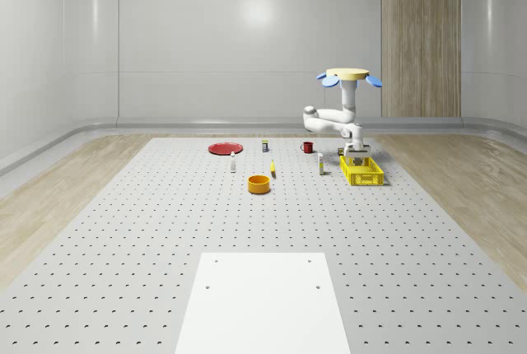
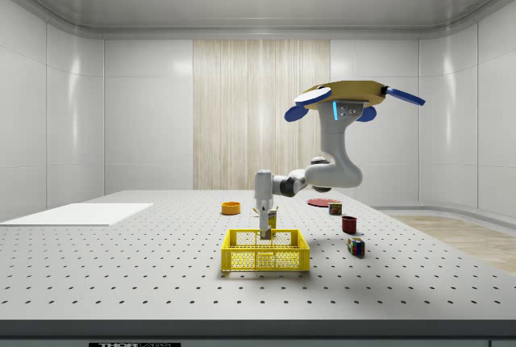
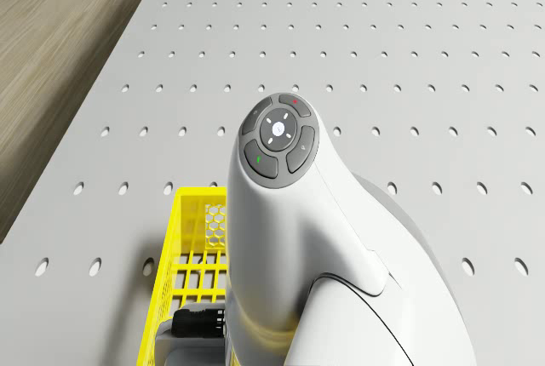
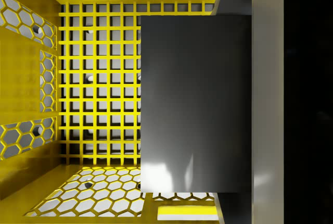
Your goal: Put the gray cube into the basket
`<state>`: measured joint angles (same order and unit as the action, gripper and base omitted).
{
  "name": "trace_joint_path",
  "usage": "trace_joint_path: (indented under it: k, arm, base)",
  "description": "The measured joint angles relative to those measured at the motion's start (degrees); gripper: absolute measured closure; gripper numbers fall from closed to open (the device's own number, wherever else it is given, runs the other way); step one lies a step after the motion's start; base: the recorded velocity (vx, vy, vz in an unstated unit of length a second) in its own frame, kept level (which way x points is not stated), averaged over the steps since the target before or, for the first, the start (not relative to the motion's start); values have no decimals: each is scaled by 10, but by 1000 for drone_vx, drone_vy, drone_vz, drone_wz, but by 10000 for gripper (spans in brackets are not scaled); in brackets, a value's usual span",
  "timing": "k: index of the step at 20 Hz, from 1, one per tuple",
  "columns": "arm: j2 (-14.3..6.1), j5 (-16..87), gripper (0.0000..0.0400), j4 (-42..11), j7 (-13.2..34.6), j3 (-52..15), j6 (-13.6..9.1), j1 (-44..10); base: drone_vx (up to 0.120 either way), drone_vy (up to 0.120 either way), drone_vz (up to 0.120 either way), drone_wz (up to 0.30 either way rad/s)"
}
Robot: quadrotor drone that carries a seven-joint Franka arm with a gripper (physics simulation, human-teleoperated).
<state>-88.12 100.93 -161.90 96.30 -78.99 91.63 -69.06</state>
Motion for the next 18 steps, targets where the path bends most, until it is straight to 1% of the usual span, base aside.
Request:
trace_joint_path:
  k: [1,3,4,7,12,18]
  arm:
    - [-1,0,150,0,0,0,1,0]
    - [-2,-1,150,0,0,0,2,0]
    - [-2,-1,150,0,0,0,2,-1]
    - [-4,9,150,2,1,11,8,-2]
    - [-7,43,150,10,1,48,24,-8]
    - [-6,78,150,21,1,86,38,-15]
  base:
    - [0,120,-80,0]
    - [0,120,0,0]
    - [0,40,0,0]
    - [0,0,0,0]
    - [0,0,0,0]
    - [0,0,0,0]
